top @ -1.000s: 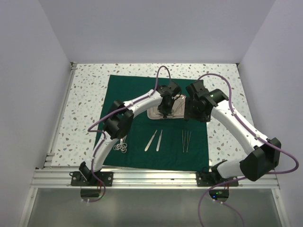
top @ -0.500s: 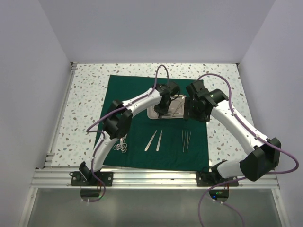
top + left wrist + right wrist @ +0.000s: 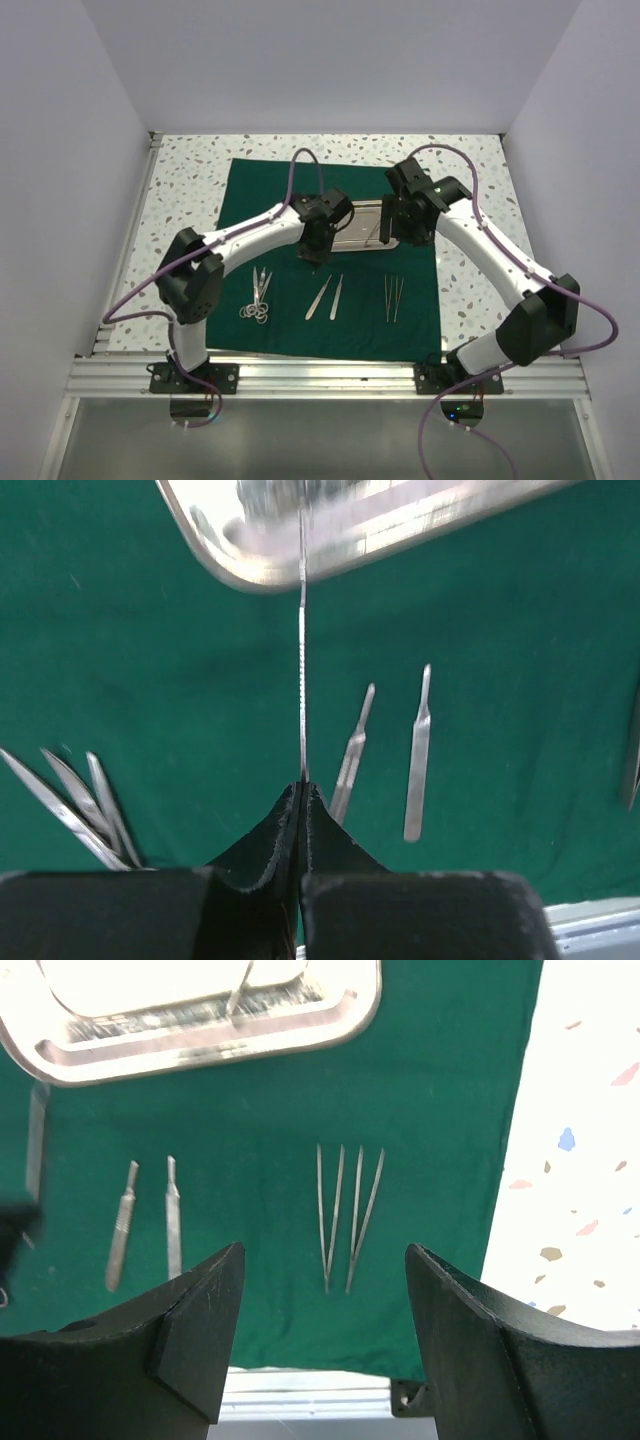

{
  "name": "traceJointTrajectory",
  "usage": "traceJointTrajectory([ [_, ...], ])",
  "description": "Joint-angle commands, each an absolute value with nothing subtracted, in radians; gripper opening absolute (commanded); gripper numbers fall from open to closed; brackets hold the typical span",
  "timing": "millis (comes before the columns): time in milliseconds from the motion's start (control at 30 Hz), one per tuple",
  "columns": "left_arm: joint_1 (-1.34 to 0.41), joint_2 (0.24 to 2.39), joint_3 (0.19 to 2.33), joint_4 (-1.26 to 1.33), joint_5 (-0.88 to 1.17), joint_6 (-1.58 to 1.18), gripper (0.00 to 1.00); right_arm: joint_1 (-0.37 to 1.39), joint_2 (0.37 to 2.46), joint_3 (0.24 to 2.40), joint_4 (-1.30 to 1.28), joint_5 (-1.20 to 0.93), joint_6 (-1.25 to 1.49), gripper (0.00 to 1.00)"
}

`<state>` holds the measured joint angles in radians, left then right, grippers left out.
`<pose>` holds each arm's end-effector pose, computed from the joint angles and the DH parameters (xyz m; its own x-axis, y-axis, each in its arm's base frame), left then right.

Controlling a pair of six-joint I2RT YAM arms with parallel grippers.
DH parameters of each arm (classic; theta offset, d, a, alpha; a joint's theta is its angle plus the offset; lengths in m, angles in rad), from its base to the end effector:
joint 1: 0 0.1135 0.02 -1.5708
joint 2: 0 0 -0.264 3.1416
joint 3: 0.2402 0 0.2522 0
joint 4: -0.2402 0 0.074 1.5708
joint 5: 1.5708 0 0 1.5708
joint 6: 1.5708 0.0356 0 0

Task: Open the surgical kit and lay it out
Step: Pick up the medical item from the container, then place the medical item in the surgical kit, then pick up the medical item from the container.

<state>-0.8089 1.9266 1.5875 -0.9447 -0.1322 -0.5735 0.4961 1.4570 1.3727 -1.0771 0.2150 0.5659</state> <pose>0.2753 -0.2817 0.2312 -0.9313 0.1970 -0.3064 0.2216 0.9740 -0.0474 0.2520 0.1278 0.3152 -0.8903 0.1138 -0.4409 0.1031 0.9935 0.0482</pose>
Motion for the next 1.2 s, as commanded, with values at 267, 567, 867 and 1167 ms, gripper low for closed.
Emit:
traceJointTrajectory([
  [267,-0.913,1.735,1.246,-0.789,-0.009,-0.798,0.00,0.471,1.618,1.539,-1.000,0.227,0.491,0.70],
  [567,-0.914,1.695,1.328,-0.845,0.019,-0.822,0.87,0.439,1.785,1.670,-0.951,0.204,0.503,0.69],
  [867,-0.897,1.625,1.471,-1.021,-0.109,-0.818,0.88,0.433,2.020,1.818,-0.923,0.210,0.561,0.65],
  [1167,-0.785,1.526,1.454,-1.060,-0.127,-0.775,0.87,0.425,2.183,1.954,-0.977,0.302,0.632,0.63],
])
